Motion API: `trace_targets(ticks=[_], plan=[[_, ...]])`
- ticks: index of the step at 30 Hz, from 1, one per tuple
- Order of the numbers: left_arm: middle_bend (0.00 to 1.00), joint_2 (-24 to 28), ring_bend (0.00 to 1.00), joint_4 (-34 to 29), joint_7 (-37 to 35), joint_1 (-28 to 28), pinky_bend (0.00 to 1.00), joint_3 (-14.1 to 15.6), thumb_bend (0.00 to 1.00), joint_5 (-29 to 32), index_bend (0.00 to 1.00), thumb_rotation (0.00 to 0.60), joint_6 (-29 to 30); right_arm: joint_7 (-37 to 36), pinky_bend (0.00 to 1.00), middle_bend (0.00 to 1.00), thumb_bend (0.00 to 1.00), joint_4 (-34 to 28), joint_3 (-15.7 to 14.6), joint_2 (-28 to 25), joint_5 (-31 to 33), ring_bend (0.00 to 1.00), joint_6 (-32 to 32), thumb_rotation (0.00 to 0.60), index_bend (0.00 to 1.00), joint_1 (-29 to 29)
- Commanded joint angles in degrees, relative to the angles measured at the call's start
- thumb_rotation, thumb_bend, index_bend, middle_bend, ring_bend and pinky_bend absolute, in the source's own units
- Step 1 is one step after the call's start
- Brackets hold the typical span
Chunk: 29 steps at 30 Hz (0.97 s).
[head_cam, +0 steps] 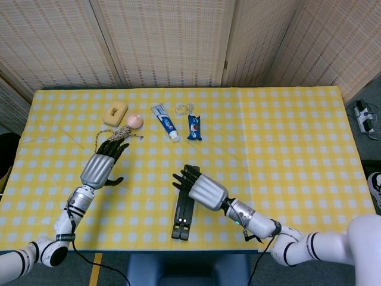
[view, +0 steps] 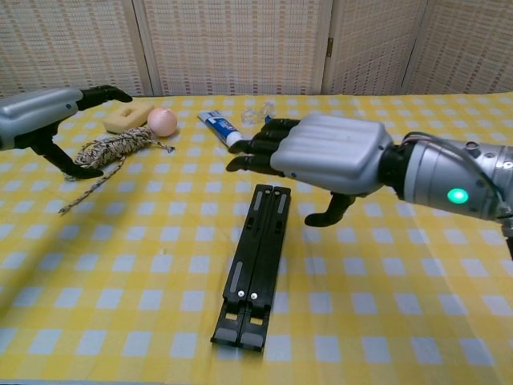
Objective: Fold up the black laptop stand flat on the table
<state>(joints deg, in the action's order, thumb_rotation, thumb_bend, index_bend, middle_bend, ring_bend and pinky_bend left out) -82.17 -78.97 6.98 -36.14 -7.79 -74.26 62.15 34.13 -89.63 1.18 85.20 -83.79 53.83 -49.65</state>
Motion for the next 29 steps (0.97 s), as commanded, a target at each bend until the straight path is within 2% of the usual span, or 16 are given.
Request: trace_targets(ticks=[1,6,12,21,29], plan=[[0.0,2.8,0.0,-2.5,3.8,2.9,0.0,0.2,0.27,1.5,0.01,0.6,3.8,3.5,0.03,0.0,0.29,-7.4,-0.5,-6.5,3.2,0.06,10.9,0.6,0.0,8.6],[0.0,6.2,0.0,-5.1,3.6,7.5,0.0,0.8,0.27,2.0,0.03,0.6,8.9,2.0,0.03,0.0,0.29,-11.7,-2.4,-12.5,4.0,0.06,21.5,0.6,0.0,17.3],[0.0,9.7,0.0,-6.4,-1.8,13.2,0.0,3.1,0.27,0.0,0.05,0.6,13.9,-6.4,0.03,0.0,0.29,-11.0,-4.7,-18.0,3.2,0.06,29.6,0.6,0.0,25.9],[0.0,12.4,0.0,-8.0,-6.3,21.9,0.0,7.5,0.27,-6.4,0.05,0.6,23.8,-19.0,0.01,0.0,0.29,-7.1,-6.6,-20.9,2.1,0.03,35.3,0.6,0.0,35.0],[0.0,13.0,0.0,-8.8,-6.7,25.7,0.0,8.1,0.27,-8.9,0.05,0.6,27.9,-24.8,0.0,0.0,0.29,-5.8,-6.1,-21.7,0.6,0.02,35.3,0.6,0.0,37.8]])
